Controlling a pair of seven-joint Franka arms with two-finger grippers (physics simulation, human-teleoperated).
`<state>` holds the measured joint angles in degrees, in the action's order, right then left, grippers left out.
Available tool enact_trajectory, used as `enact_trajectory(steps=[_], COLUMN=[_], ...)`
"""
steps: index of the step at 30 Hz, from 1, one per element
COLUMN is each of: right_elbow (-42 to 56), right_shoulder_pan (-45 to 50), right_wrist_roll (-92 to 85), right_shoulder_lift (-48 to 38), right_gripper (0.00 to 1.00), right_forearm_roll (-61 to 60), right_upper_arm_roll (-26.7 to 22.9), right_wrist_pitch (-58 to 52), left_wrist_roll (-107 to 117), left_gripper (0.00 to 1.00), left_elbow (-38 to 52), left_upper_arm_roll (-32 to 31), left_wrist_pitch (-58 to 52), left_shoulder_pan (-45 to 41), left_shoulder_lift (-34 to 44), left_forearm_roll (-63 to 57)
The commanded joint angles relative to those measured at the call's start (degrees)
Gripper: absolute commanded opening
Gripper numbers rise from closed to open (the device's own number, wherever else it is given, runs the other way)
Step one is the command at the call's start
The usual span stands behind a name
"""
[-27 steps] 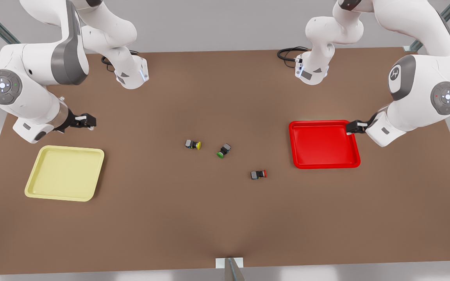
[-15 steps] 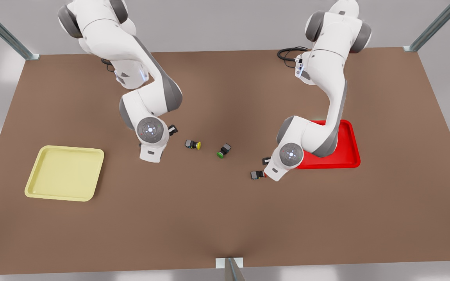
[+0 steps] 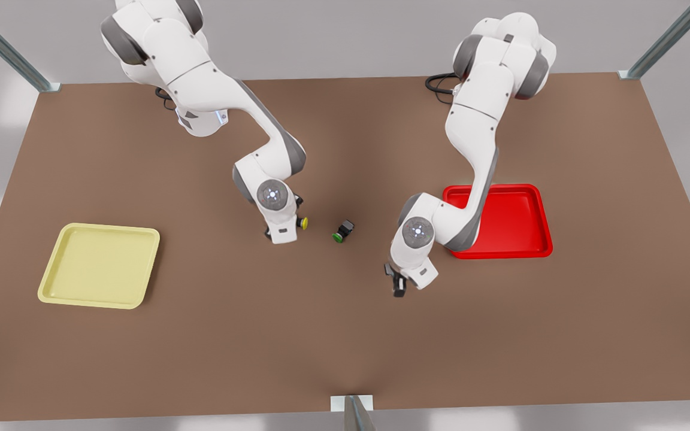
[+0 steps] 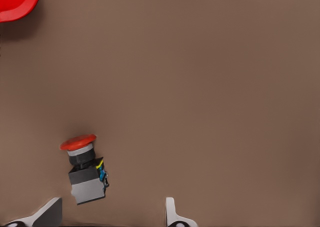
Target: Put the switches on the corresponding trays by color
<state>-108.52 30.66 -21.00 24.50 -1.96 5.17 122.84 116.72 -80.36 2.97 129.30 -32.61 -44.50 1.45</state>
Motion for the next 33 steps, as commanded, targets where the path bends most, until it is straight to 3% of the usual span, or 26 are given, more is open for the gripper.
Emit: enact_trajectory(steps=[1,8,19,33], right_elbow=[-2.1,-11.2,-12.5,-10.4], right_shoulder_pan=[0.7,1.2,2.2,1.4], right_wrist_roll=[-22.4,-22.6,-22.2,-21.9], right_shoulder_lift=[-0.1,-0.1,1.1,6.0], right_gripper=[1.00,1.00,1.00,1.00], right_forearm_roll=[0.1,2.3,2.2,2.2], right_upper_arm_roll=[0.0,0.2,0.4,0.3], right_wrist_pitch=[12.1,23.0,23.1,23.1], left_wrist_roll=[72.1,59.2,-13.4,-12.2], left_gripper=[1.00,1.00,1.00,1.00], left_elbow=[0.4,0.4,0.4,0.3], left_upper_arm_roll=[0.0,0.0,-2.4,-5.1], left_wrist_pitch=[5.8,-1.7,-1.2,-6.1], left_shoulder_pan=[0.1,-0.2,0.9,4.2], left_shoulder_lift=[-0.8,-1.4,-1.7,-4.5], left_forearm_roll=[-0.1,-0.4,-0.4,2.0])
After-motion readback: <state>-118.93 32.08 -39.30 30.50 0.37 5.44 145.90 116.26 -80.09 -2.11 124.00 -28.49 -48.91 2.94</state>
